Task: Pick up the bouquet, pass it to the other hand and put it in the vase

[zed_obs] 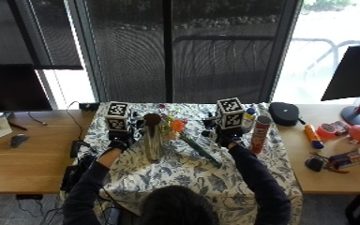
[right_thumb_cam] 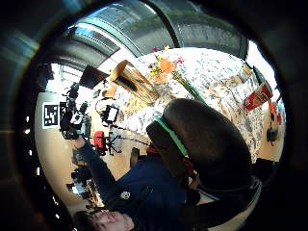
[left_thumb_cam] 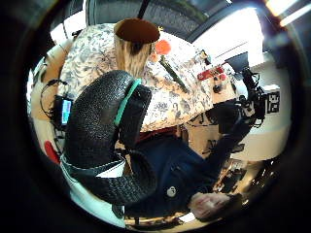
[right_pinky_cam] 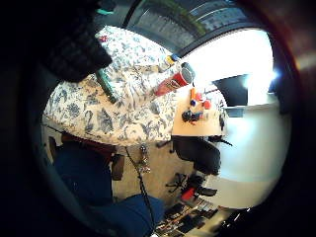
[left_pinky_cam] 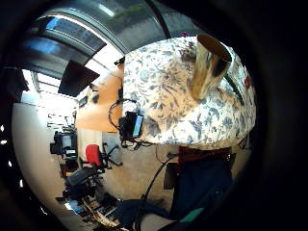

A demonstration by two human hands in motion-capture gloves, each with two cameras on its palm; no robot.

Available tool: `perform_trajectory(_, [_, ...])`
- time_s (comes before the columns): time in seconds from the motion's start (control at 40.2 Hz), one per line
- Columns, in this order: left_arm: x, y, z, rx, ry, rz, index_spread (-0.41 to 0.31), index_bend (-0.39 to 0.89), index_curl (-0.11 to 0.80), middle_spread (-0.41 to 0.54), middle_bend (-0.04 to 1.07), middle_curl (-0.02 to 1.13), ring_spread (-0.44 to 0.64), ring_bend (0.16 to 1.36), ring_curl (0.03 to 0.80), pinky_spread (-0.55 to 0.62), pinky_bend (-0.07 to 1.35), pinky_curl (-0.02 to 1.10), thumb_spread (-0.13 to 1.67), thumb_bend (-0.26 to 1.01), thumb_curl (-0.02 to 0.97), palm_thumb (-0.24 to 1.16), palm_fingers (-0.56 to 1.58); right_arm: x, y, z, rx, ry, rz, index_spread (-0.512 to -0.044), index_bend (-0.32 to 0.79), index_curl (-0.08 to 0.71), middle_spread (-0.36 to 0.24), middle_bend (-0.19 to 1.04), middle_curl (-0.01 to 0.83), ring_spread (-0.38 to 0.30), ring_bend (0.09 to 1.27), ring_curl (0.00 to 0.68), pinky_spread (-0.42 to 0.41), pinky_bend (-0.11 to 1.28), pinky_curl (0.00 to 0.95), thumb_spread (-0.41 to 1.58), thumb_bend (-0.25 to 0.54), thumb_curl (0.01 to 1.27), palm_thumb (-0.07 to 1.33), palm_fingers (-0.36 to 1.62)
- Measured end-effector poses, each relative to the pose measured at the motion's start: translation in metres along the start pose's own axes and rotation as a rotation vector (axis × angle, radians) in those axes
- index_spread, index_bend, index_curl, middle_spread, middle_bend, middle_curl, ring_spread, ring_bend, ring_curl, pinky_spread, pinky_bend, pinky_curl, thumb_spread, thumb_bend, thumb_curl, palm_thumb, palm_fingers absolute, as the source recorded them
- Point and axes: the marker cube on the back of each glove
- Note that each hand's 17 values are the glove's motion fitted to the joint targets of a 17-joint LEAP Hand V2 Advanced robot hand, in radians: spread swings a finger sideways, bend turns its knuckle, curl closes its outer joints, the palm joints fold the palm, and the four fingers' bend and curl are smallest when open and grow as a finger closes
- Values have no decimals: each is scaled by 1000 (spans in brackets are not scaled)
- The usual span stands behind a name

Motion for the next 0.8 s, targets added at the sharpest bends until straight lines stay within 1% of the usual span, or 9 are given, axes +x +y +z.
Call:
perform_trajectory(0.025, [1,2,-1,-4,3,0,-7,125,33,116,152,27,139,400,70,139,378,81,447,104,36,166,297,0,0,0,1,2,0,-185,105,23,-29,187,41,33,378,70,80,418,93,427,164,47,260,380])
perform_trajectory(0.124, [7,9,-3,-23,9,11,-4,118,61,175,159,75,212,470,134,207,435,153,714,108,65,186,230,0,-6,1,21,15,5,-264,115,73,-39,189,88,48,426,137,121,457,167,689,173,71,295,332])
perform_trajectory(0.199, [10,9,-2,-14,-4,24,-3,123,80,203,169,99,248,503,161,239,458,184,853,99,82,187,201,-2,-10,2,34,18,7,-302,117,92,-26,185,112,60,445,165,139,473,198,827,168,86,307,296])
perform_trajectory(0.298, [13,11,-1,-8,-3,41,-5,134,106,227,178,125,281,532,183,267,471,210,980,86,105,190,175,-5,-14,1,38,19,-5,-333,114,108,-12,184,138,69,466,189,155,493,226,955,154,105,316,266])
perform_trajectory(0.398, [16,15,-3,-27,-14,50,-5,138,128,237,186,151,301,549,197,284,480,229,1062,70,126,192,159,-11,-17,-1,38,15,-10,-346,118,121,-1,194,164,74,478,206,167,503,245,1039,137,121,322,251])
perform_trajectory(0.497, [15,12,0,-31,-16,50,-6,138,148,244,194,176,314,560,208,294,485,245,1116,54,144,194,149,-22,-25,1,35,19,-17,-356,119,131,8,204,191,78,487,217,174,503,258,1095,119,136,328,248])
perform_trajectory(0.696, [23,16,2,-40,9,64,-11,141,180,246,194,215,327,573,224,301,484,268,1174,22,175,200,134,-37,-22,-6,-28,14,-32,-360,125,153,16,205,231,81,492,233,180,501,279,1158,82,162,341,240])
perform_trajectory(0.771, [27,16,4,-27,-1,77,-12,143,191,244,195,229,329,574,229,303,483,275,1186,10,185,203,133,-39,-31,-8,-27,4,-17,-356,106,152,19,261,260,76,517,244,185,467,277,1171,70,170,348,289])
perform_trajectory(0.796, [28,15,5,-27,-5,80,-12,143,195,244,194,233,330,575,230,303,483,277,1189,7,188,204,131,-39,-33,-9,-25,-1,-8,-360,113,154,18,240,256,81,511,241,182,474,280,1174,64,173,348,265])
